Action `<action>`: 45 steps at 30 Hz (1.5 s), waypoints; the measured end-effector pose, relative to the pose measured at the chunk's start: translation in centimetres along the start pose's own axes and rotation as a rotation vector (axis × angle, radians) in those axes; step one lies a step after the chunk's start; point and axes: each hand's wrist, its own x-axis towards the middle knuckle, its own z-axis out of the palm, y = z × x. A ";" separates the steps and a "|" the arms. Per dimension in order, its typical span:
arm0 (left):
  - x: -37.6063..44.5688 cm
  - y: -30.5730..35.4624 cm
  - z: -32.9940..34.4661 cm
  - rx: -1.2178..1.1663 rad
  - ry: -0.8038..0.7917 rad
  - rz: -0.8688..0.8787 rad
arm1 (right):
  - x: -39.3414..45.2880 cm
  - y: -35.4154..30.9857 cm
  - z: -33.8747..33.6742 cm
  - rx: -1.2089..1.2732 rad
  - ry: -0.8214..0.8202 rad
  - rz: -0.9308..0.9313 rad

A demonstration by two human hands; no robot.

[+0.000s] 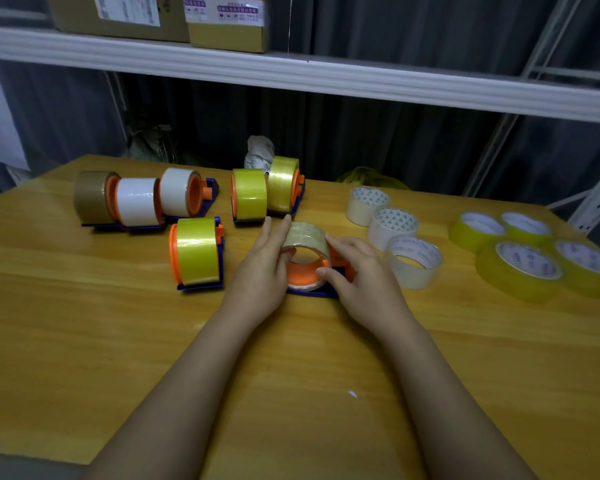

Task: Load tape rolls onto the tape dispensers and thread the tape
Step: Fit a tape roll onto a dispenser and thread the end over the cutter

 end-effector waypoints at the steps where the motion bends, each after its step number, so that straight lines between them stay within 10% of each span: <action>1: 0.0 -0.1 0.1 -0.030 -0.004 -0.010 | 0.0 -0.1 0.2 0.004 0.025 -0.001; 36: 0.5 -0.1 -0.2 -0.213 0.208 0.014 | 0.0 -0.1 -1.1 0.050 0.001 0.065; 45: 0.6 0.2 -0.2 -0.212 0.230 -0.024 | 0.2 -0.7 -0.7 0.749 -0.117 0.312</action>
